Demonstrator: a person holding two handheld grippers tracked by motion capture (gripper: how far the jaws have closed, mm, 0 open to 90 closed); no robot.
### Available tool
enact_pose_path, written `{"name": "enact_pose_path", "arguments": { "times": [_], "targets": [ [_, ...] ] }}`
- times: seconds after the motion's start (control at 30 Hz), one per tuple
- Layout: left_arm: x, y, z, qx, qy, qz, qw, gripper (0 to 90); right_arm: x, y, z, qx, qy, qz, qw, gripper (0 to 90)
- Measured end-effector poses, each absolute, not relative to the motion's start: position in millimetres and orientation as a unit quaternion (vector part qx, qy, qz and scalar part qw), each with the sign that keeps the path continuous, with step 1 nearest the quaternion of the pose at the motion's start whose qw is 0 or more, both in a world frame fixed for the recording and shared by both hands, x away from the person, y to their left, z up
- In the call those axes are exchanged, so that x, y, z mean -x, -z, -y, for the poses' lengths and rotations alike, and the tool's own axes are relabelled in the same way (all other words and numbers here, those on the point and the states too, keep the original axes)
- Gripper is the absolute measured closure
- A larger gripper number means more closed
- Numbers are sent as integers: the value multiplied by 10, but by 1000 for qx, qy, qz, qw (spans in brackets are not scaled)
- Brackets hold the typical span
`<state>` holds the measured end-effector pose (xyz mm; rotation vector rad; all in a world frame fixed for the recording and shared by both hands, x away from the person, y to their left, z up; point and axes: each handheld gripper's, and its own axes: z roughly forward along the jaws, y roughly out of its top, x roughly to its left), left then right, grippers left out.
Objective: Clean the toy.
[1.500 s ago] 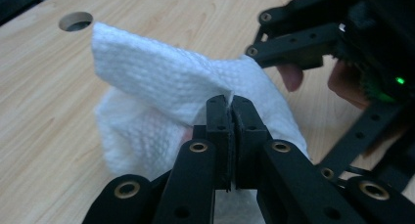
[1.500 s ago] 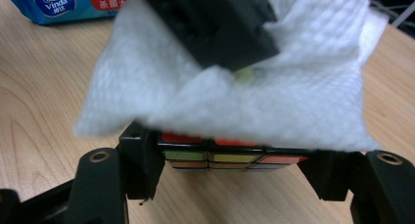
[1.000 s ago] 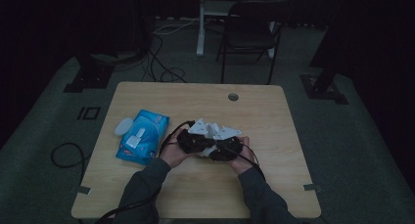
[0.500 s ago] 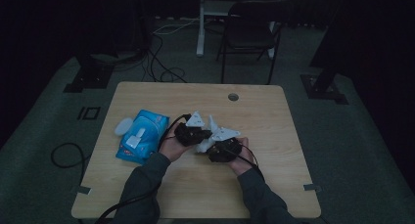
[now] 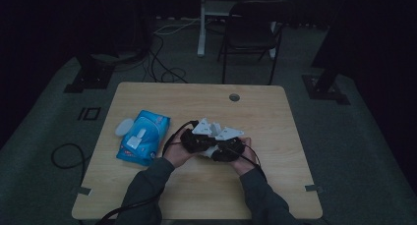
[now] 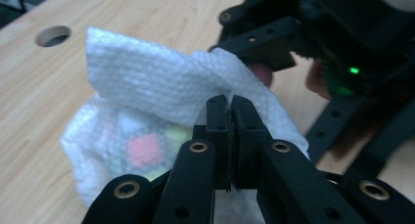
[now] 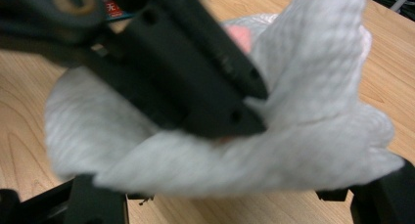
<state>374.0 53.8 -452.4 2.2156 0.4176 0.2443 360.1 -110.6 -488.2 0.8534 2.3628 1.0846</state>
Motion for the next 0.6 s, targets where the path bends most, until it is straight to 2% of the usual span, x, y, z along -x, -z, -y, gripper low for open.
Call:
{"name": "enact_pose_path", "arguments": {
  "times": [0.17,0.6],
  "targets": [
    [-3732,4527,-589,-882,-87,-165,432,883,-3599,4873,1116,-305,-391,-844,202,342],
    [-3891,4483,-854,-861,-128,-222,440,883,-3576,4861,1100,-299,-395,-846,199,342]
  ]
}}
